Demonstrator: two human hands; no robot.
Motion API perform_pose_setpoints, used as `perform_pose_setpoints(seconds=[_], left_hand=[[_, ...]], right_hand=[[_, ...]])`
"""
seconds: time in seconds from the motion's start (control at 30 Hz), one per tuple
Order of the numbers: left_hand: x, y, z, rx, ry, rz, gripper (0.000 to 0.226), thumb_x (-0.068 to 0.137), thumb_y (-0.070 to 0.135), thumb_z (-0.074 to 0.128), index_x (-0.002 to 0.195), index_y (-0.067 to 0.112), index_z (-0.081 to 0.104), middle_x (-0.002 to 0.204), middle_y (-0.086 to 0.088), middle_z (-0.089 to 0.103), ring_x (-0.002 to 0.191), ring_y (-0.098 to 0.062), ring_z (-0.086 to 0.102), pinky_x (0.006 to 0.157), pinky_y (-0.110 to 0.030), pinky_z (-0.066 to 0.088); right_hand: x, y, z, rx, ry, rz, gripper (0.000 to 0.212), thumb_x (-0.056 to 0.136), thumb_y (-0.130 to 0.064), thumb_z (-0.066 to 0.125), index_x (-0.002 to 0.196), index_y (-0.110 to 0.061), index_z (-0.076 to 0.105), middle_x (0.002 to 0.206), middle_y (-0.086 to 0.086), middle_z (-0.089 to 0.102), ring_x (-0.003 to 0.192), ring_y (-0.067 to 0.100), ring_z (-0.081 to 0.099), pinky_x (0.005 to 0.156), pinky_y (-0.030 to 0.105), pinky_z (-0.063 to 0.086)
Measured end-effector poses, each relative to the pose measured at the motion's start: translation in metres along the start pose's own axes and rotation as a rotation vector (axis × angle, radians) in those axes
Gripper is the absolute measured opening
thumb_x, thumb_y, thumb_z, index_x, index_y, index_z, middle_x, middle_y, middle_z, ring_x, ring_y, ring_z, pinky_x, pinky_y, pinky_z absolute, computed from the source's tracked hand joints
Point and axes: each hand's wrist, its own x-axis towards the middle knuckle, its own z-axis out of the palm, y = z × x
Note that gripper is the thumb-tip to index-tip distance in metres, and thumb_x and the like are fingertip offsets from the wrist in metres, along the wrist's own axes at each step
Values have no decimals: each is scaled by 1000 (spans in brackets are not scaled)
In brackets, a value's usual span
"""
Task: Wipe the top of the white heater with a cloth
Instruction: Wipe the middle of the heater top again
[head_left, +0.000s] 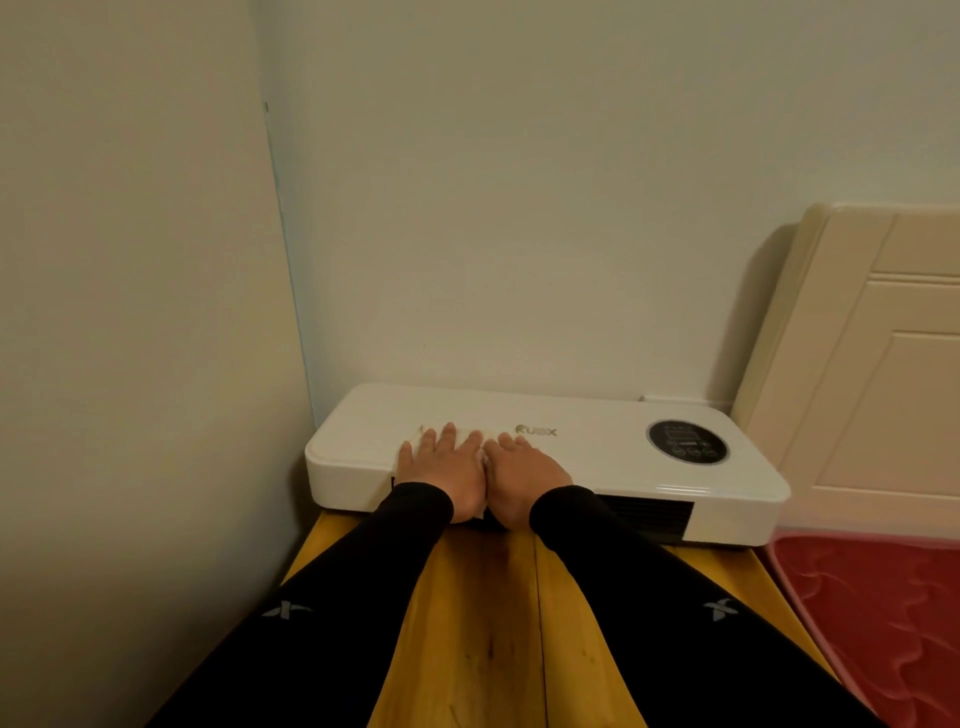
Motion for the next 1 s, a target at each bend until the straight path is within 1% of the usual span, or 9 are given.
perform_pose_setpoints(seconds=[0.1, 0.23, 0.4, 0.57, 0.67, 0.83, 1.0], left_hand=[[-3, 6, 3, -7, 18, 9, 58, 100, 38, 20, 155, 33, 3, 164, -4, -3, 150, -30, -3, 118, -55, 1], [-1, 13, 3, -10, 14, 10, 60, 100, 37, 27, 154, 34, 3, 164, -4, -4, 150, -30, -4, 118, -55, 0], [7, 20, 2, -30, 5, 28, 58, 100, 38, 24, 154, 33, 4, 164, -4, -3, 150, -30, -3, 118, -55, 1], [21, 29, 2, -11, -8, 44, 69, 96, 36, 39, 155, 32, 2, 164, -5, -4, 149, -31, -4, 118, -55, 1], [33, 34, 2, -3, -30, 49, 75, 94, 35, 44, 155, 32, 0, 164, -5, -7, 149, -32, -6, 118, -55, 1], [54, 41, 2, -11, -53, 45, 71, 95, 41, 38, 154, 33, 0, 164, -4, -8, 149, -32, -7, 118, -56, 1], [73, 45, 5, -5, -30, 47, 64, 96, 36, 27, 154, 33, 0, 164, -3, -8, 149, -31, -7, 118, -56, 2]], right_hand=[[-4, 5, 1, 9, 13, 2, 63, 99, -26, 45, 156, -7, 24, 162, 16, 24, 152, 34, 20, 123, 43, 21], [-6, 11, 2, 12, 24, 11, 65, 99, -27, 45, 157, -8, 21, 164, 16, 21, 153, 33, 18, 124, 43, 20], [0, 22, 0, 3, 11, 20, 65, 99, -27, 44, 157, -9, 23, 165, 16, 19, 154, 31, 16, 124, 43, 19], [12, 34, -5, -22, -21, 39, 66, 97, -28, 49, 155, -7, 25, 162, 19, 24, 151, 35, 22, 122, 44, 23], [20, 41, -8, -35, -41, 51, 70, 97, -25, 51, 157, -7, 21, 164, 18, 20, 152, 36, 20, 123, 44, 23], [35, 53, -9, -58, -42, 57, 67, 98, -20, 48, 157, -6, 21, 164, 17, 22, 151, 35, 21, 122, 43, 24], [51, 64, -10, -85, -44, 48, 63, 99, -21, 42, 157, -4, 22, 162, 19, 23, 151, 34, 21, 123, 44, 22]])
